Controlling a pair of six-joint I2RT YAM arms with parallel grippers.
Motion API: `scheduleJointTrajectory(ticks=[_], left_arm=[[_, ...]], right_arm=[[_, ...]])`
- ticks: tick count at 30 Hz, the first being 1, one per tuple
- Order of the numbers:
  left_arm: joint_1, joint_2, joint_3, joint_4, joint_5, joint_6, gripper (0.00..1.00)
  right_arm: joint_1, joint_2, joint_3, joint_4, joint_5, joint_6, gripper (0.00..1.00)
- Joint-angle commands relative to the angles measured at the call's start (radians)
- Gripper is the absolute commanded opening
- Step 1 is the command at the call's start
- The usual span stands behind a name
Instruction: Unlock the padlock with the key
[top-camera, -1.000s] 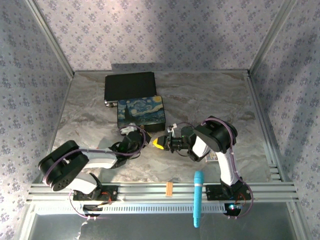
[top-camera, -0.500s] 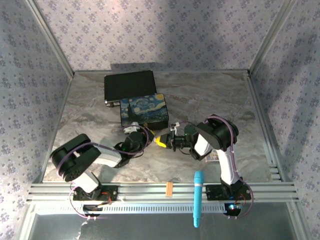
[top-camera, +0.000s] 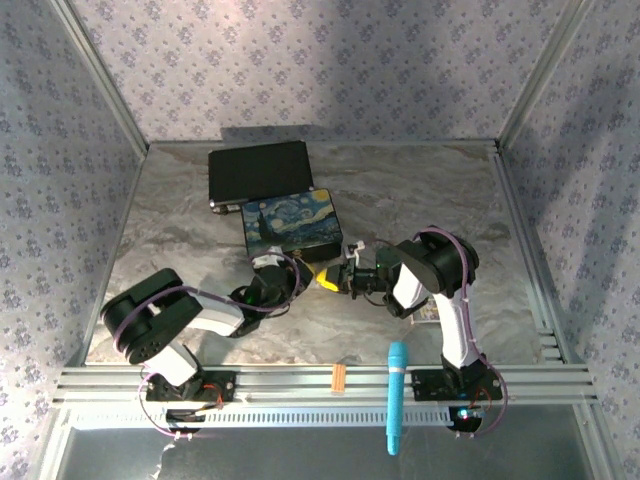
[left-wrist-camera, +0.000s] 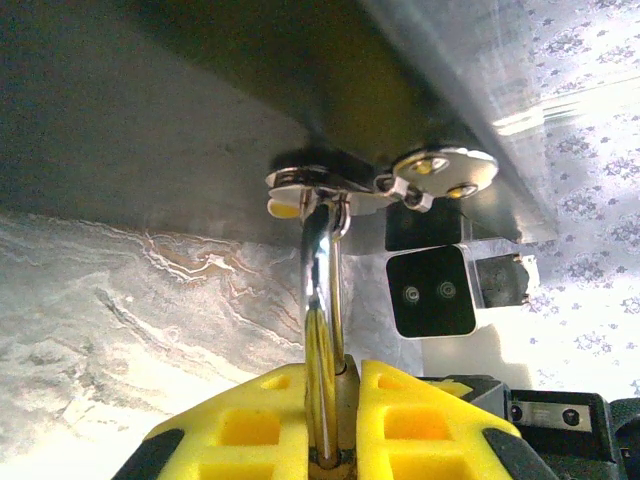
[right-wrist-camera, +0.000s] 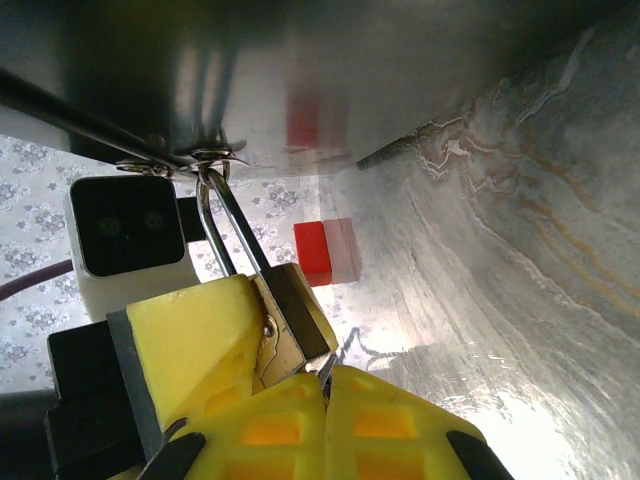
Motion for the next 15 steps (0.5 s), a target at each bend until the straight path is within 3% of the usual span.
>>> scheduleJointTrajectory(ticks=[1,15], left_arm=[[-0.057,0.004,0.007,0.090,0.196,-0.007,0.00],[-0.086,0.000,0.033,-0.077,0.103,-0.026,0.00]], right_arm=[[-0.039,0.057,0.007,-0.127,0.164,0.017,0.00],[0.058,-0.110,-0.088,-0.187,0.349,0.002,0.00]])
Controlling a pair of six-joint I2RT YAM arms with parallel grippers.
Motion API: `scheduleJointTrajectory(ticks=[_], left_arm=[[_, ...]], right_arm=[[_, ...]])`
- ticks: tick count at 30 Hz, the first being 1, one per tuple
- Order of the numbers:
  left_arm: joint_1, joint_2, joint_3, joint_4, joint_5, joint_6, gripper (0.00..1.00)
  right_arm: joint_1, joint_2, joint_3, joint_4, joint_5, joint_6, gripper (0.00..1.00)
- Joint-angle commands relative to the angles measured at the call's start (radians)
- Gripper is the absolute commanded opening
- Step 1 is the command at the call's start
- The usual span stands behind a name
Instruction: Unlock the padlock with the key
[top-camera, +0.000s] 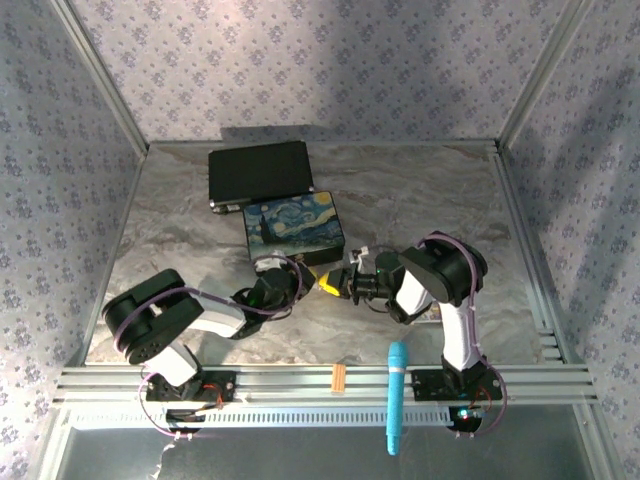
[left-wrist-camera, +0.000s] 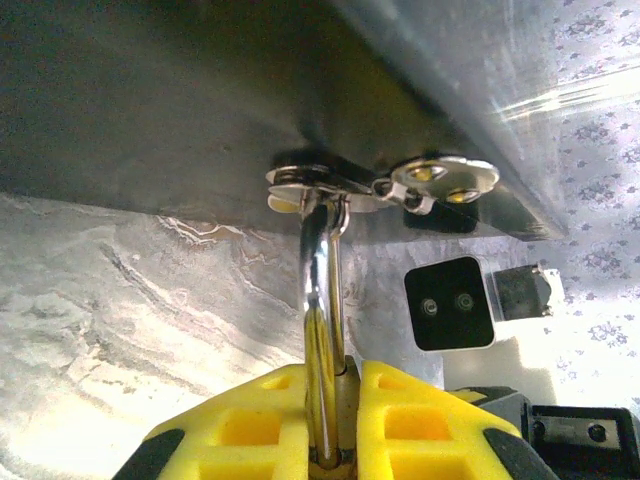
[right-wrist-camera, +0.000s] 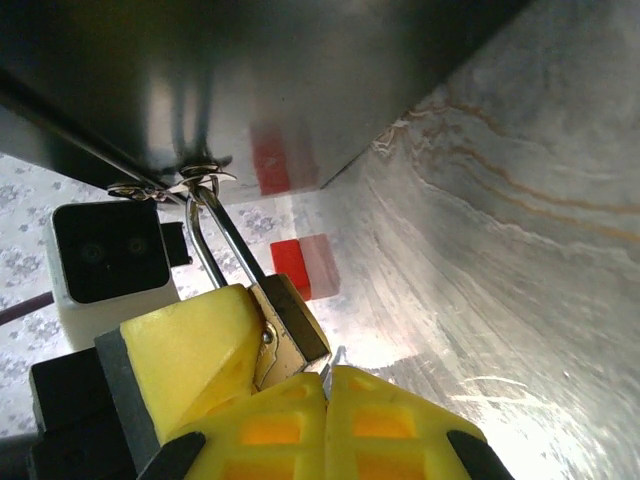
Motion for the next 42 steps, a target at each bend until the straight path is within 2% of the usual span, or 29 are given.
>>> scheduleJointTrajectory(ticks=[1,5,9,13,17,20,24,29,33,34,35,36,39,42], left_arm=[[-0.052,0.002,0.027,-0.030,0.124,-0.008,0.00],[-0.052,0.018,0.030,-0.023,0.126,-0.017,0.00],[-0.052,0.007,0.026,-0.057,0.117,-0.023,0.00],[-0.052,-0.004,0.024,-0.105,0.104,-0.039,0.00],[-0.052,-0.010,0.021,-0.156,0.081,-0.045,0.00],[-0.049,-0.015,0.013,-0.178,0.061,-0.059,0.00],[-0.045,-0.028,0.012,-0.221,0.050,-0.064,0.00],[-0.040,-0.047,0.014,-0.259,0.040,-0.055,0.00],[-0.038,-0.077,0.017,-0.292,0.037,-0.045,0.00],[-0.038,-0.084,0.019,-0.305,0.037,-0.042,0.00],[-0.037,-0.092,0.019,-0.319,0.037,-0.044,0.00],[-0.037,-0.101,0.017,-0.322,0.042,-0.043,0.00],[-0.035,-0.117,0.025,-0.339,0.059,-0.038,0.00],[-0.035,-0.122,0.038,-0.355,0.072,-0.027,0.00]], right_arm=[[0.019,-0.005,-0.002,-0.091,0.202,0.002,0.00],[0.055,0.015,0.009,-0.058,0.227,0.024,0.00],[0.043,0.015,-0.001,-0.076,0.227,0.008,0.00],[0.027,-0.017,-0.028,-0.117,0.227,-0.027,0.13],[0.025,-0.085,-0.020,-0.283,0.176,-0.108,0.32],[0.040,-0.164,-0.017,-0.465,0.188,-0.178,0.40],[0.034,-0.316,-0.040,-0.698,0.245,-0.280,0.44],[0.037,-0.550,0.018,-1.160,0.389,-0.496,0.45],[0.081,-0.726,0.081,-1.412,0.565,-0.769,0.49],[0.101,-0.755,0.096,-1.462,0.627,-0.847,0.63],[0.132,-0.786,0.117,-1.524,0.714,-0.917,0.92],[0.159,-0.811,0.135,-1.555,0.787,-0.961,0.96],[0.208,-0.878,0.118,-1.515,0.832,-1.119,0.93],[0.265,-0.913,0.085,-1.433,0.829,-1.249,0.82]])
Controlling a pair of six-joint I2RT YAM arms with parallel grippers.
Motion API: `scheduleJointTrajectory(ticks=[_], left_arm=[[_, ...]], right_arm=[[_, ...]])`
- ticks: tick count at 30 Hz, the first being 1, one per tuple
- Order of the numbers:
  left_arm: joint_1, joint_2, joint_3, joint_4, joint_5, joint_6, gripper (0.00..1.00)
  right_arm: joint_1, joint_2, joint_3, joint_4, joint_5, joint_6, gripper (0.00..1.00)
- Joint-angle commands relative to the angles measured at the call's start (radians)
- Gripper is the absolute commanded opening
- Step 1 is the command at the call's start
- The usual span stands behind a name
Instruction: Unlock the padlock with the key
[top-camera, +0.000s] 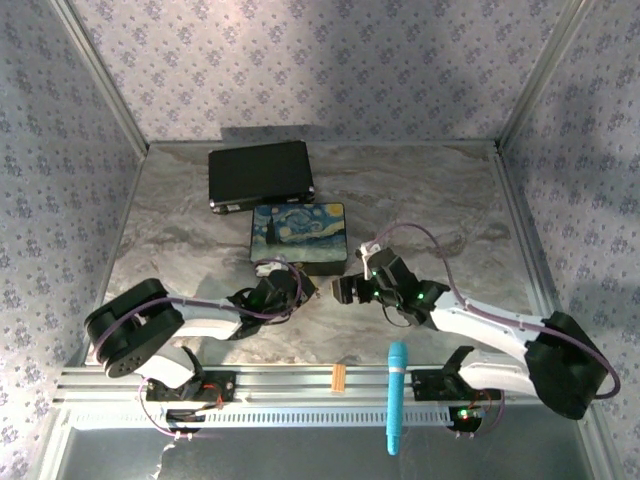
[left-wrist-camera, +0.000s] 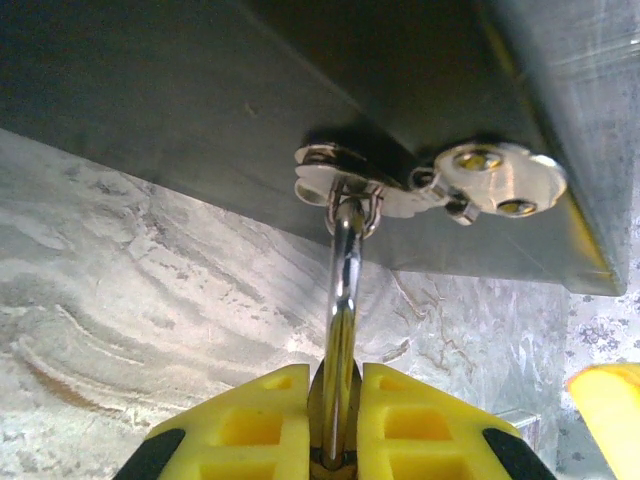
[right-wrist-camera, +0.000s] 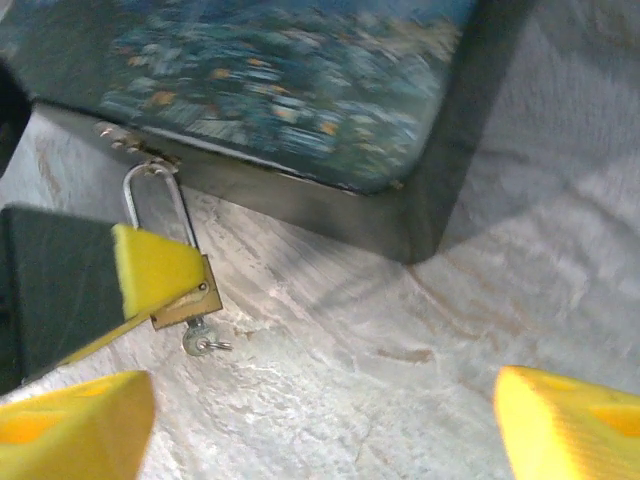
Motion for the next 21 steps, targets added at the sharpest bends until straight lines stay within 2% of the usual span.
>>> scheduleJointTrajectory(ticks=[1,4,10,16,21], left_arm=[[-0.003,-0.009,0.016,-0.096,0.043,0.008,0.00],[-0.003,-0.013,0.012,-0.091,0.044,0.002,0.00],[-0.003,-0.012,0.009,-0.074,0.064,-0.008,0.00],[0.005,-0.008,-0.008,-0.035,0.084,-0.023,0.00],[0.006,-0.012,-0.011,-0.040,0.086,-0.023,0.00]], right_arm=[[0.056,-0.021,-0.022,-0.015,0.108,-0.246,0.80],[0.101,0.014,-0.012,0.021,0.094,-0.279,0.75],[0.187,0.167,0.032,0.106,0.099,-0.316,0.55],[0.184,0.264,0.028,0.251,0.048,-0.323,0.51],[0.186,0.332,0.062,0.259,0.017,-0.342,0.50]])
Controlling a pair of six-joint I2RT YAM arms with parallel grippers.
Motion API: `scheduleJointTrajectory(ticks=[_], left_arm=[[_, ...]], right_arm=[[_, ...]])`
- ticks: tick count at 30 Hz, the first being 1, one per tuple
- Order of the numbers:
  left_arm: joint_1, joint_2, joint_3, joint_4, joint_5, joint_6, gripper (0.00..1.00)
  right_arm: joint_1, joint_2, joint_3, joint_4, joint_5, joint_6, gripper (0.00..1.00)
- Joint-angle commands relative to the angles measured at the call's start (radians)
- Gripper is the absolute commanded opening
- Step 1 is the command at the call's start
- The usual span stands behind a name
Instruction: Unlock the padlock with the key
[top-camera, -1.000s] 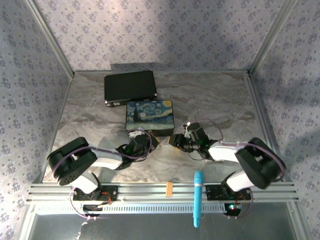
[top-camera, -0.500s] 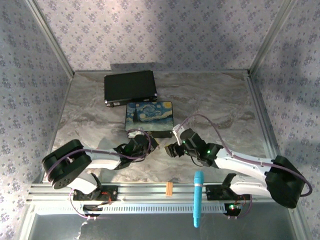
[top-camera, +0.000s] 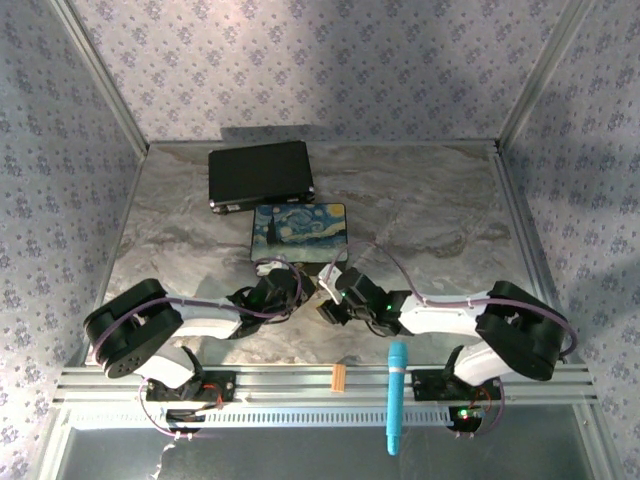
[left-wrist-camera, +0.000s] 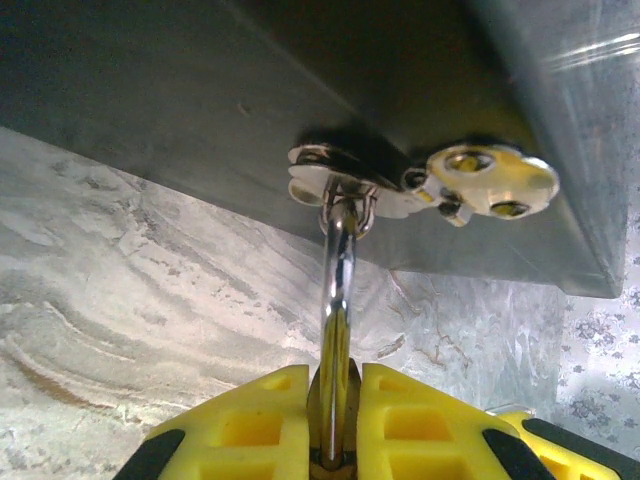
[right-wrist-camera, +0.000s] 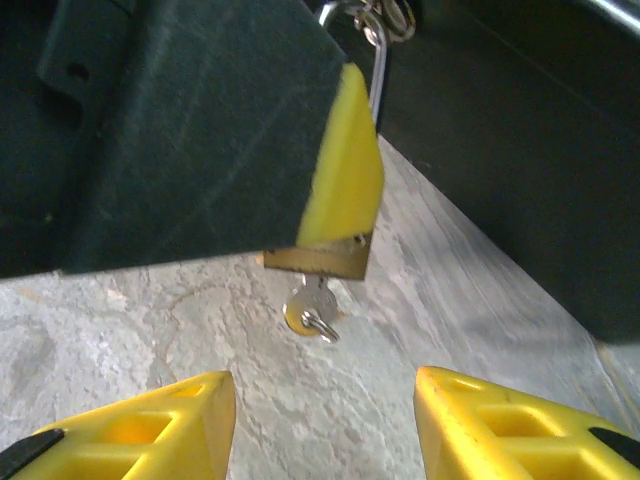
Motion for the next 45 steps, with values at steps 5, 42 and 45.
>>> scheduleJointTrajectory(ticks=[5,42,45], left_arm=[[0.000,-0.019,-0.007,-0.043,0.076,-0.016,0.00],[-0.007,-0.035,-0.044,-0.037,0.084,-0.022,0.00],[-0.007,-0.036,-0.042,-0.037,0.083,-0.022,0.00]], right_arm=[[0.003,0.091,0.061,0.054,-0.048,-0.038,0.45],[-0.283,0.049,-0.059,0.196,-0.389,0.225,0.32],[-0.279,0.046,-0.056,0.190,-0.390,0.225,0.32]])
